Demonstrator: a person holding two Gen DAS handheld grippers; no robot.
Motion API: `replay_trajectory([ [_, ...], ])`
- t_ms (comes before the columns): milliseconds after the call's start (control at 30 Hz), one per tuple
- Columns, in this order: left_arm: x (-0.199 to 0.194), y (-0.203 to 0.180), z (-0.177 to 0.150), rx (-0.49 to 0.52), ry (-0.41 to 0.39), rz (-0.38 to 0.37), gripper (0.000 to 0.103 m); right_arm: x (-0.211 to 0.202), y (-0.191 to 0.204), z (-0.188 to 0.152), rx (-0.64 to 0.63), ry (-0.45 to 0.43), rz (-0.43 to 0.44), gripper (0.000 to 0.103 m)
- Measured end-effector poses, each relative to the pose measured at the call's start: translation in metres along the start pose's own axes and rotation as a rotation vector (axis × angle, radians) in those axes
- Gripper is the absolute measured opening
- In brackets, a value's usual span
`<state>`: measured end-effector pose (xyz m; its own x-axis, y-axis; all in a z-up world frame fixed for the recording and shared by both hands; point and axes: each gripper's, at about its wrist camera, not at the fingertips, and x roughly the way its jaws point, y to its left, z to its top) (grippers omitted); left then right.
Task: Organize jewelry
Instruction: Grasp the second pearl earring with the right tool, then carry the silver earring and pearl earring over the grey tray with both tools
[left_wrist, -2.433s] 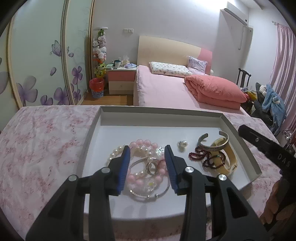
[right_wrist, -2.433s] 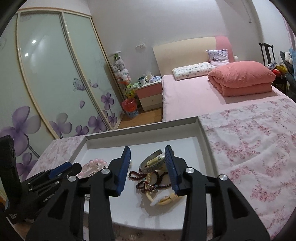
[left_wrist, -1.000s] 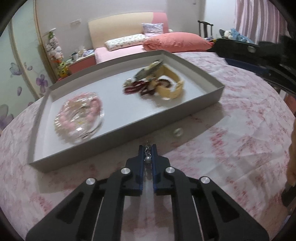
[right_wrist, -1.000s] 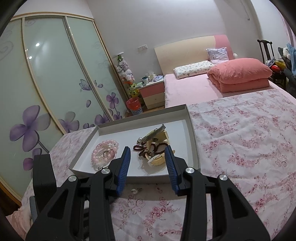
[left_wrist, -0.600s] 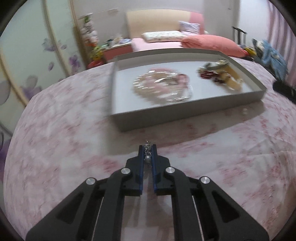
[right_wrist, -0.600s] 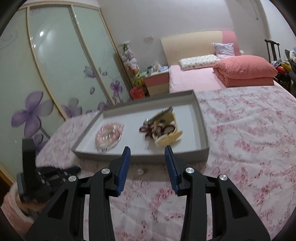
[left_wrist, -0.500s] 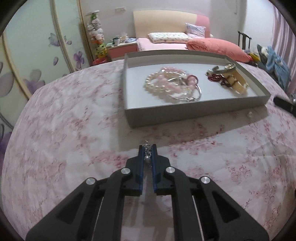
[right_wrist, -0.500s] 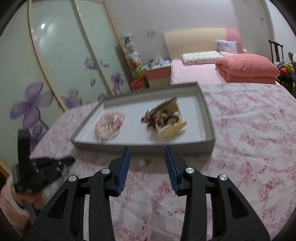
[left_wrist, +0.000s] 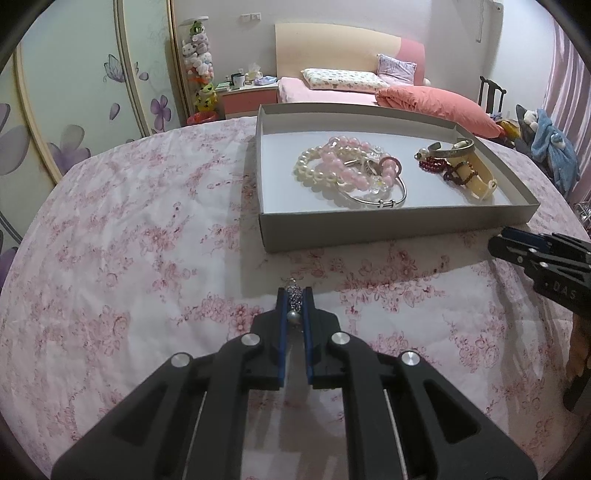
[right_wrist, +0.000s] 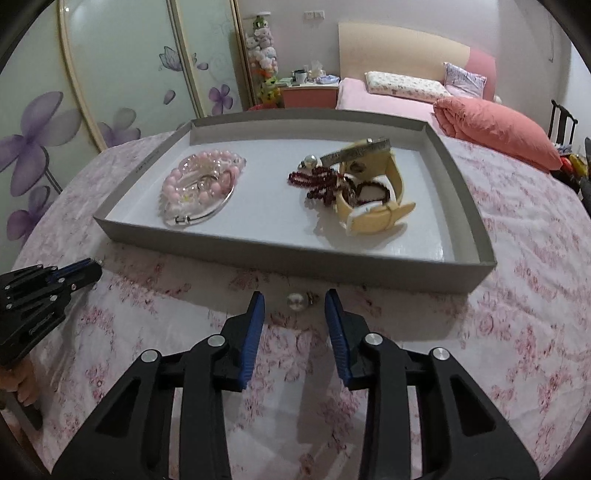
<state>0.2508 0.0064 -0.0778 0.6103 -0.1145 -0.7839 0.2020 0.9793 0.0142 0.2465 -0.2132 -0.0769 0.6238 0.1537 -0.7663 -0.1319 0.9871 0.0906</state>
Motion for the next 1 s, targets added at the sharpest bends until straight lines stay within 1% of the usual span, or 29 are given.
replay_trajectory([
  [167, -0.001, 0.001, 0.0, -0.003, 0.0, -0.003, 0.009, 0.0, 0.004, -0.001, -0.02, 0.001, -0.035, 0.024],
  [200, -0.001, 0.001, 0.0, -0.002, 0.0, -0.002, 0.009, 0.0, 0.003, -0.001, -0.019, 0.001, -0.036, 0.02],
  [500, -0.001, 0.001, 0.0, -0.003, 0.0, -0.002, 0.009, -0.009, -0.004, -0.01, 0.018, 0.006, -0.037, 0.02],
  [700, -0.005, -0.002, -0.003, -0.021, 0.0, 0.013, 0.009, -0.023, -0.005, -0.023, 0.051, 0.009, -0.014, 0.02],
  [767, -0.008, -0.002, -0.007, -0.033, -0.001, 0.013, 0.009, -0.027, -0.006, -0.025, 0.061, 0.002, -0.008, 0.02],
  [867, -0.014, 0.003, -0.012, -0.08, 0.001, -0.007, 0.009, -0.041, -0.008, -0.029, 0.083, -0.028, 0.005, 0.019],
  [900, -0.016, 0.006, -0.014, -0.111, 0.006, -0.026, 0.009, -0.044, -0.008, -0.028, 0.087, -0.038, 0.006, 0.019],
  [933, -0.018, 0.009, -0.015, -0.133, 0.008, -0.035, 0.009, -0.05, -0.009, -0.028, 0.093, -0.053, 0.008, 0.014],
  [1000, -0.025, 0.013, -0.016, -0.162, -0.011, -0.033, 0.009, -0.058, -0.011, -0.028, 0.1, -0.077, 0.007, 0.014],
])
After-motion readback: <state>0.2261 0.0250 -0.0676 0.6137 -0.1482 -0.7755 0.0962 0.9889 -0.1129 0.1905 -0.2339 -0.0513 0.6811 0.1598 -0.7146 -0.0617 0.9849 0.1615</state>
